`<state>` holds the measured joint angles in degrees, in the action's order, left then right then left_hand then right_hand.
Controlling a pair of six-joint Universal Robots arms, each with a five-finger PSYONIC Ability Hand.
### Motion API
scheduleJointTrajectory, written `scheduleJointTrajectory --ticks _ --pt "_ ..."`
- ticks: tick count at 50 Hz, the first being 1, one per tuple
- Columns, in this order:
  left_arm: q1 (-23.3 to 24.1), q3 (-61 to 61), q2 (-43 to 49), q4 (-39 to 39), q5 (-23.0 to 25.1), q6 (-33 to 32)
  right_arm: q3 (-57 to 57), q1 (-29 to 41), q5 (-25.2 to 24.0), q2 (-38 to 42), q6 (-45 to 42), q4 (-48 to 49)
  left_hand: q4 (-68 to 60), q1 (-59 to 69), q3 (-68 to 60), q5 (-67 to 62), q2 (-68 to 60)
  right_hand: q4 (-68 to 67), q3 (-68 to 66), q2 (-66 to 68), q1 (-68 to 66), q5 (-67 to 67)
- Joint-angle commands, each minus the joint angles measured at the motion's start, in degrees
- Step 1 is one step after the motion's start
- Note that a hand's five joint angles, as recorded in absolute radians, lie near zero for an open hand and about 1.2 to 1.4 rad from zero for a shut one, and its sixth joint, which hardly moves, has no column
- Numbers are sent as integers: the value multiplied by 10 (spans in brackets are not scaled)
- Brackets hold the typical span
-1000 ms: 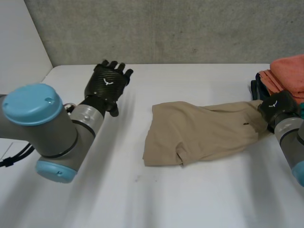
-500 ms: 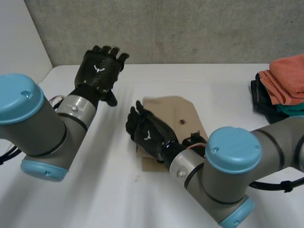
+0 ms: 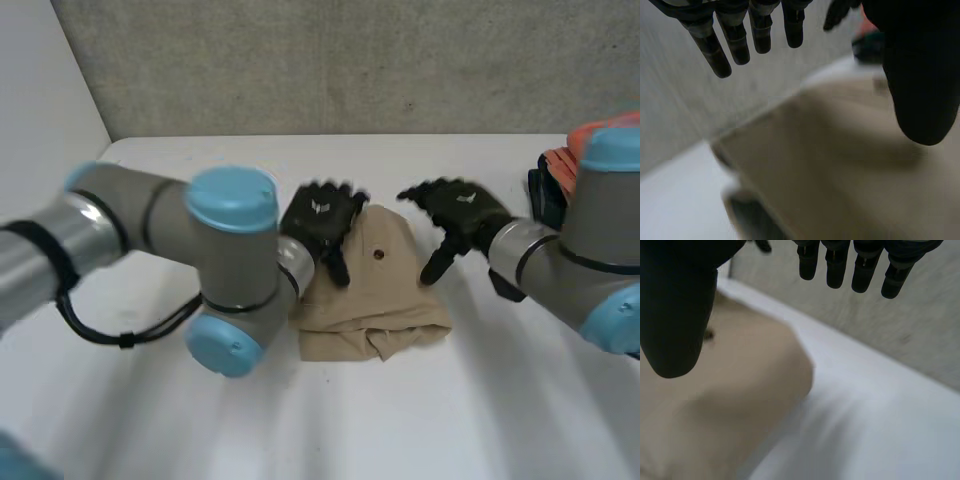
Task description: Fold the laundry.
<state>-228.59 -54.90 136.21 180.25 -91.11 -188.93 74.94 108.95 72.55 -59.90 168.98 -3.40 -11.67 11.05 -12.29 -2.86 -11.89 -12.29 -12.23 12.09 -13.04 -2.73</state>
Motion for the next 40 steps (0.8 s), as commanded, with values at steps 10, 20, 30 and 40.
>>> scheduleJointTrajectory --ticks 10,20,30,40 --pt "-11 29 77 -112 -72 -82 -64 8 26 126 -138 -28 8 -2 14 20 10 17 17 -15 25 22" --pt "-16 24 -92 -94 -12 -77 23 23 95 -32 -147 32 16 -10 22 28 18 23 22 -21 30 27" --pt "-49 22 -173 -78 223 -13 259 122 113 -121 -155 205 -11 17 -4 1 -8 23 22 -21 30 27" --pt "-76 16 -184 -112 373 57 300 144 120 -15 -163 340 6 0 12 18 8 23 22 -21 30 27"
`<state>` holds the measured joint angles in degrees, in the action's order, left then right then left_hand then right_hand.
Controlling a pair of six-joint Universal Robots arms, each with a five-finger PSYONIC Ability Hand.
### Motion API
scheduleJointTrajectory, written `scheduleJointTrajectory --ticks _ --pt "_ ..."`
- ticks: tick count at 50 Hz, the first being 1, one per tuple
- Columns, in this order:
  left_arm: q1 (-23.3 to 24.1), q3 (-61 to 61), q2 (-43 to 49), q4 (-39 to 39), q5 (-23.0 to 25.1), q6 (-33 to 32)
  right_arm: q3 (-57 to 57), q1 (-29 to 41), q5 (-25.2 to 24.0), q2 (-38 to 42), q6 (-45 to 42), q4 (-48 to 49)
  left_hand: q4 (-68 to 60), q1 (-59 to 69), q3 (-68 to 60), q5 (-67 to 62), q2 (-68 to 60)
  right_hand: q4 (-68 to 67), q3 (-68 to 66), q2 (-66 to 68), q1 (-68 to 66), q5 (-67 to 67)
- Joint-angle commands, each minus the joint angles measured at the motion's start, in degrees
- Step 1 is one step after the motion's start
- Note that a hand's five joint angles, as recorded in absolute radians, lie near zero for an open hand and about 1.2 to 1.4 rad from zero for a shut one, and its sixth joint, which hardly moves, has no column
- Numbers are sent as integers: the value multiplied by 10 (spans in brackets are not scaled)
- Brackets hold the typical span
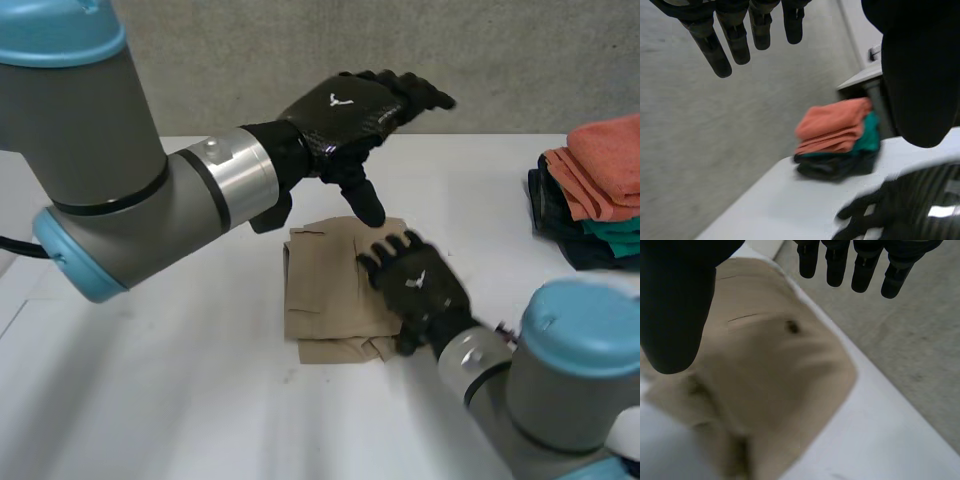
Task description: Fold the laundry.
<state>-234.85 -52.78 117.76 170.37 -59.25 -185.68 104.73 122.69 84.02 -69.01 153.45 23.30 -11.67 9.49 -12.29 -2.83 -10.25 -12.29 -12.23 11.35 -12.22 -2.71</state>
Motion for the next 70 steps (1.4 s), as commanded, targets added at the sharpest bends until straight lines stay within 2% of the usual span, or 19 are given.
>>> scheduleJointTrajectory --ticks 1,11,15,19,20,21,27,31,36,39,45,49,53,55,61,66,70 --pt "-13 -7 0 -13 54 24 -5 7 11 91 -17 86 6 16 12 18 -8 23 22 -13 22 27" --pt "-11 -23 1 -11 39 23 -71 7 33 164 -62 171 6 16 12 18 -8 20 20 -11 20 25" --pt "-10 -29 0 -10 39 23 -101 6 32 186 -61 175 6 16 12 18 -8 -84 -84 93 -84 -79" --pt "-10 -29 0 -10 38 23 -130 5 30 199 -53 176 6 16 12 18 -8 -351 -351 360 -351 -346" --pt "-11 -29 0 -10 38 23 -141 4 28 204 -52 175 6 16 12 18 -8 -548 -548 557 -549 -544" --pt "-11 -29 0 -10 38 23 -146 3 26 206 -52 175 6 16 12 18 -8 -661 -662 671 -662 -657" --pt "-13 -29 -4 -3 38 23 -175 -3 27 194 -36 175 6 16 12 18 -8 -677 -678 687 -678 -673" --pt "-16 -28 -20 -1 37 23 -210 -27 32 144 -3 170 6 16 12 18 -8 -677 -678 687 -678 -673" --pt "-23 -29 -45 15 28 24 -268 -93 32 60 33 162 6 16 12 18 -8 -677 -678 687 -678 -673" --pt "-26 -29 -55 29 20 27 -303 -124 32 46 41 143 6 16 12 18 -8 -677 -678 687 -678 -673" --pt "-25 -37 -70 37 18 27 -371 -246 17 41 56 103 4 17 11 16 -10 -677 -678 687 -678 -673" --pt "-23 -51 -72 37 19 25 -381 -335 -26 47 77 103 6 16 12 18 -8 -677 -678 687 -678 -673" --pt "-21 -64 -69 37 19 23 -382 -413 -110 83 122 107 4 17 11 16 -10 -677 -678 687 -678 -673" --pt "-21 -71 -66 39 19 23 -388 -451 -179 130 148 118 6 16 12 18 -8 -677 -678 687 -678 -673" --pt "-19 -81 -60 48 18 23 -405 -522 -310 254 156 152 4 17 11 16 -10 -677 -678 687 -678 -673" --pt "-17 -86 -53 51 18 23 -409 -558 -361 289 164 160 4 17 11 16 -10 -677 -678 687 -678 -673" --pt "-12 -85 -55 51 18 23 -422 -574 -381 295 166 160 4 17 11 16 -10 -677 -678 687 -678 -673"
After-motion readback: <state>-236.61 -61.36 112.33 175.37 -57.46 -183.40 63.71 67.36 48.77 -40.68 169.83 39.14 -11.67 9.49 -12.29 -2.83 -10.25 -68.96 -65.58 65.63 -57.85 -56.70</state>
